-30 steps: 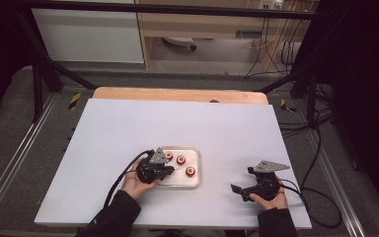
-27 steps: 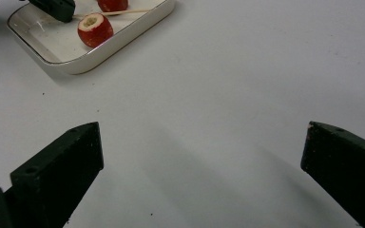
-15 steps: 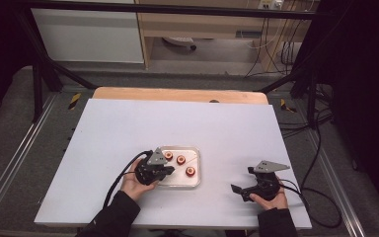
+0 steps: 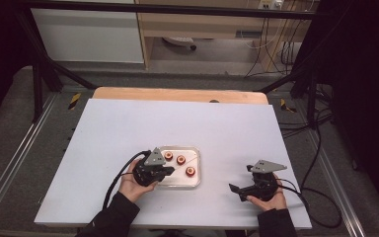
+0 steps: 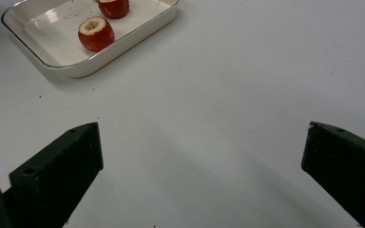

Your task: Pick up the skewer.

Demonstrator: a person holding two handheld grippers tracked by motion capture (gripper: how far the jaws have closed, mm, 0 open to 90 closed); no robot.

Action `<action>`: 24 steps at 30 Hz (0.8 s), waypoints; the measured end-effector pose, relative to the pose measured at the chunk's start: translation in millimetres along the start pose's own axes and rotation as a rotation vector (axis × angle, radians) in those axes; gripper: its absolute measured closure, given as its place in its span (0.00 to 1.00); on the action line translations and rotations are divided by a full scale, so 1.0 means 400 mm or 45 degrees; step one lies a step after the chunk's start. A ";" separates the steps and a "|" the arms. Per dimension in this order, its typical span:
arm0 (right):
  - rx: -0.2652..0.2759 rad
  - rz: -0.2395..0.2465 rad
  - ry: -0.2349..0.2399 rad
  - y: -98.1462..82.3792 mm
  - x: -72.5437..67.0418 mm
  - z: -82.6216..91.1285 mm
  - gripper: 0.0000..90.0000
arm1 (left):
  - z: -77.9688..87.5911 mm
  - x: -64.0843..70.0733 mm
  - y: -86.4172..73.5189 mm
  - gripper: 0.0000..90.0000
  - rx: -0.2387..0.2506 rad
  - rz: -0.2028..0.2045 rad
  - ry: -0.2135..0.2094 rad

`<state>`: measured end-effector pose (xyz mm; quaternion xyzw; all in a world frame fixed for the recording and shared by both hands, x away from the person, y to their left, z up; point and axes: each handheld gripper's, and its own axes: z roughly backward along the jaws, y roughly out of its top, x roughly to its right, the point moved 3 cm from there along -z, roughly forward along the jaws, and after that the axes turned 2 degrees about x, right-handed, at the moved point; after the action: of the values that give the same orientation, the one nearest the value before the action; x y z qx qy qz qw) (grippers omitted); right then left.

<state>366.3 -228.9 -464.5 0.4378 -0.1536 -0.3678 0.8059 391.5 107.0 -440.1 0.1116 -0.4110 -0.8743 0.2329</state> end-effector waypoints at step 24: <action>-0.093 0.455 -0.100 0.091 -0.104 -0.052 0.09 | 0.001 0.045 0.052 0.98 -0.106 -0.099 -0.018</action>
<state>366.4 -173.8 -443.6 0.3594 -0.2469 -0.2408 0.8671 382.2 86.9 -423.8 0.1117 -0.3711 -0.8998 0.2002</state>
